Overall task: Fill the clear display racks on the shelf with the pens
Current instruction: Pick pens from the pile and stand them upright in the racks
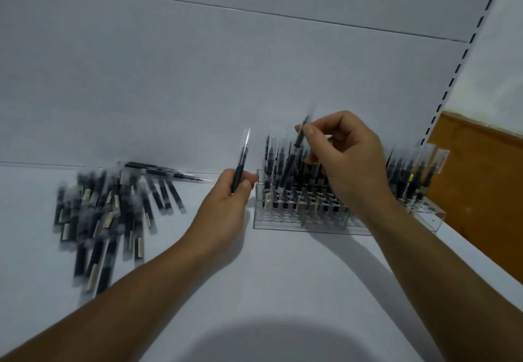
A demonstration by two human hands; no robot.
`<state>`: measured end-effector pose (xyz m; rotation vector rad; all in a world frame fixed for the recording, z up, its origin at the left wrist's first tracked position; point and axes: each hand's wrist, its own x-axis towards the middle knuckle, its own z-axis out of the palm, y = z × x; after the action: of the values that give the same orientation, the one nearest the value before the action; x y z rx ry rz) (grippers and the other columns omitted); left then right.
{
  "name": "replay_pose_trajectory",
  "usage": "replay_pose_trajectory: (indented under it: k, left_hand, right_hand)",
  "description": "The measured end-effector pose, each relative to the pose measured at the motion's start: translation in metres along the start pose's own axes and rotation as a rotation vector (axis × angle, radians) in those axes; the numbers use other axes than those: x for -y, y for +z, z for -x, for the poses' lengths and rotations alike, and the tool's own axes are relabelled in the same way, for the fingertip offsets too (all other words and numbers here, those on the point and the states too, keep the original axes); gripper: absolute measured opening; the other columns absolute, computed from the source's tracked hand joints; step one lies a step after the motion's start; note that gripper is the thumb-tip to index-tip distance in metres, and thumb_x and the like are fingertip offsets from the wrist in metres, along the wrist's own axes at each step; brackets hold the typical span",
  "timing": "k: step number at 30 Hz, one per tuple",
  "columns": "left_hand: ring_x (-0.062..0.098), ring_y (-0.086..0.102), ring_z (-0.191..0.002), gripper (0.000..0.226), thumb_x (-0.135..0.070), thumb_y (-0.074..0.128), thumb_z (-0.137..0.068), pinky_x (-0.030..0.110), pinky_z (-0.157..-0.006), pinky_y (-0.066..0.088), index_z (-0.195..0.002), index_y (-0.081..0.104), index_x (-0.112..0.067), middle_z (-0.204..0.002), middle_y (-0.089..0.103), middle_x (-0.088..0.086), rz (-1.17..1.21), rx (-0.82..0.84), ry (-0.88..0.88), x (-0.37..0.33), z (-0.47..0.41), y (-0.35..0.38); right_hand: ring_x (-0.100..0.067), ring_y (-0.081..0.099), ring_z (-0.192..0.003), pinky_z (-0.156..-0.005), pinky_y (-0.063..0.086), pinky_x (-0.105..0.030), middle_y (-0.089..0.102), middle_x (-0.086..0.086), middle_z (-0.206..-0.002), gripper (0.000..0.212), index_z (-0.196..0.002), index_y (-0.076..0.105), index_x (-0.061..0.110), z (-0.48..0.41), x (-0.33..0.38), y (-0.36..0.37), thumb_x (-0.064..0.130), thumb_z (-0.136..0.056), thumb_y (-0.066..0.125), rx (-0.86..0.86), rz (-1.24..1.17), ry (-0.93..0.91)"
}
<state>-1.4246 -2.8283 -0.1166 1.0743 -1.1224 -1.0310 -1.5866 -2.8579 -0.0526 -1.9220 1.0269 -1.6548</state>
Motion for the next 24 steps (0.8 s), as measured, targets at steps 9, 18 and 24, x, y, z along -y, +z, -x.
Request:
replay_pose_trajectory:
  k: [9,18,24]
  left_hand:
    - [0.008,0.055,-0.116,0.021,-0.021,0.041,-0.103,0.031,-0.104,0.04,-0.101,0.061,-0.022,-0.115,0.064,-0.009,-0.031,0.003,-0.026,0.003,0.002,0.0]
    - [0.004,0.057,-0.113,0.021,-0.028,0.041,-0.103,0.032,-0.098,0.042,-0.098,0.061,-0.031,-0.11,0.065,-0.022,-0.143,0.006,0.025,0.008,0.0,-0.005]
    - [0.006,0.057,-0.114,0.02,-0.025,0.042,-0.103,0.032,-0.099,0.043,-0.097,0.061,-0.029,-0.11,0.065,-0.02,-0.125,-0.006,0.032,0.008,0.0,-0.004]
  right_hand:
    - [-0.009,0.068,-0.061,-0.057,0.054,-0.025,0.069,0.007,-0.077,0.012,-0.083,0.063,0.024,0.0,-0.01,0.019,0.018,-0.092,0.067,0.019,0.015,-0.022]
    - [-0.014,0.06,-0.057,-0.056,0.051,-0.023,0.065,0.003,-0.065,0.014,-0.082,0.064,0.03,0.0,-0.011,0.02,0.02,-0.088,0.072,0.049,0.104,-0.036]
    - [0.002,0.046,-0.05,-0.055,0.041,-0.011,0.064,0.016,-0.073,0.018,-0.089,0.063,0.029,0.007,-0.019,0.026,0.021,-0.083,0.077,0.165,0.121,0.069]
